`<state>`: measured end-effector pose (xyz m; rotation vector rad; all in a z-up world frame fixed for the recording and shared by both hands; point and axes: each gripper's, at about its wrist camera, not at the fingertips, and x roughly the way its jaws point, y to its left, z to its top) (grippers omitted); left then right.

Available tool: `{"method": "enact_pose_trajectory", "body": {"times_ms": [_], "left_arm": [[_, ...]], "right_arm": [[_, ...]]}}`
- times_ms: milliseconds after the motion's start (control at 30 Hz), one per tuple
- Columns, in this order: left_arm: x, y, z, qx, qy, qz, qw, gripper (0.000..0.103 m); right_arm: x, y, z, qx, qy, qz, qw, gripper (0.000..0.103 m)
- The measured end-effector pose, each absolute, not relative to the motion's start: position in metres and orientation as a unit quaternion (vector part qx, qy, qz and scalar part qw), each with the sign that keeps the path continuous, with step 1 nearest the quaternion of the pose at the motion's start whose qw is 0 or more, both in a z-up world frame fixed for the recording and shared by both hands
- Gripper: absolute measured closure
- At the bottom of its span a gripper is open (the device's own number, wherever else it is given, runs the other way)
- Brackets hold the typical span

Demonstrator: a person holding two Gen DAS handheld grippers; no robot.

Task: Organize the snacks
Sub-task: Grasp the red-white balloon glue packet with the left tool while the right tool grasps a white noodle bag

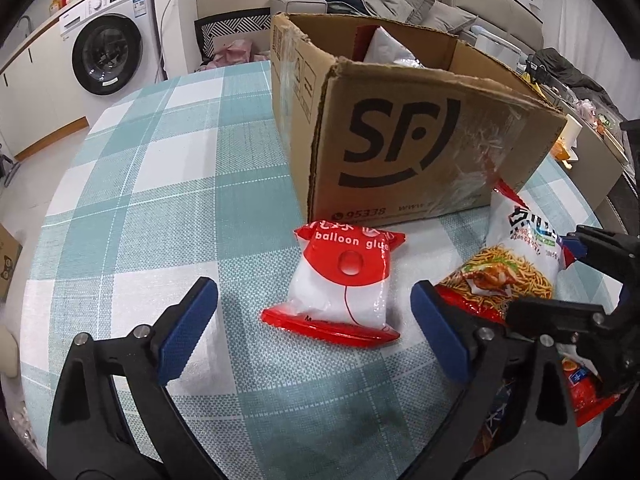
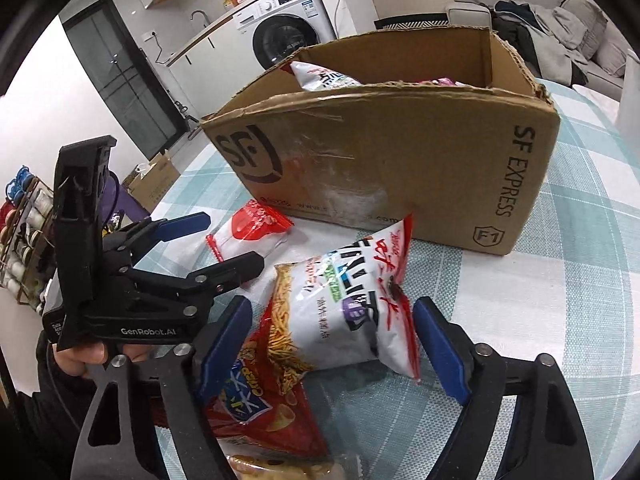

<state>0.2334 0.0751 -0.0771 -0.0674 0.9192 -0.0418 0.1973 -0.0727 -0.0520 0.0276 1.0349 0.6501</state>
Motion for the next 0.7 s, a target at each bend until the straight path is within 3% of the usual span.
{"method": "enact_pose_trajectory", "body": {"times_ms": [133, 267, 400, 700], "left_arm": [[0.235, 0.075, -0.080, -0.035, 0.445, -0.029, 0.894, 0.026], [0.233, 0.074, -0.079, -0.035, 0.440, -0.045, 0.896, 0.047], [0.229, 0.071, -0.078, -0.035, 0.438, -0.062, 0.896, 0.052], [0.217, 0.067, -0.067, -0.035, 0.424, -0.078, 0.902, 0.053]], "right_arm": [[0.202, -0.074, -0.058, 0.018, 0.495, 0.300, 0.815, 0.032], [0.201, -0.073, -0.055, 0.015, 0.489, 0.303, 0.818, 0.035], [0.198, -0.076, -0.050, 0.016, 0.479, 0.307, 0.822, 0.037], [0.199, -0.072, -0.047, 0.018, 0.469, 0.311, 0.826, 0.045]]}}
